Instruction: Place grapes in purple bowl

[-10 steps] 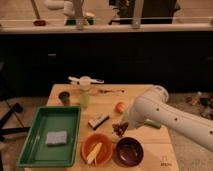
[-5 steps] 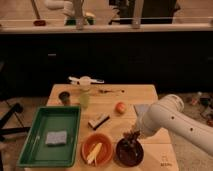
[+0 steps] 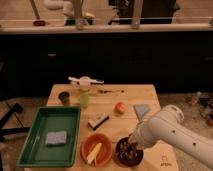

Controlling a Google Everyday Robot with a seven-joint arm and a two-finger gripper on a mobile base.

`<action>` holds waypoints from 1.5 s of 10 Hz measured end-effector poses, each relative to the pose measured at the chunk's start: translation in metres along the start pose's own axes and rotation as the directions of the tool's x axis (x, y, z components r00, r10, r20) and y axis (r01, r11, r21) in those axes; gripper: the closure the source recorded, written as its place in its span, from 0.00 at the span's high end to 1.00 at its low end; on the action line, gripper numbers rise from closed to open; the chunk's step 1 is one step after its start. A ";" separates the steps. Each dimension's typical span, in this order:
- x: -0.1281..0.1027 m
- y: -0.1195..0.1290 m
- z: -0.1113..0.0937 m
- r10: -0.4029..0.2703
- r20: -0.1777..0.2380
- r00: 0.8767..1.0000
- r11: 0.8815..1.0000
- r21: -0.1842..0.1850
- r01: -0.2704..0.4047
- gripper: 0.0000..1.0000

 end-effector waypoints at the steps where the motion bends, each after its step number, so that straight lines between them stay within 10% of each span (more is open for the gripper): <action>1: -0.005 0.002 0.000 -0.007 0.009 1.000 1.000 0.006 0.007 0.02; 15: -0.007 0.001 0.003 -0.010 0.021 1.000 1.000 0.008 0.010 0.04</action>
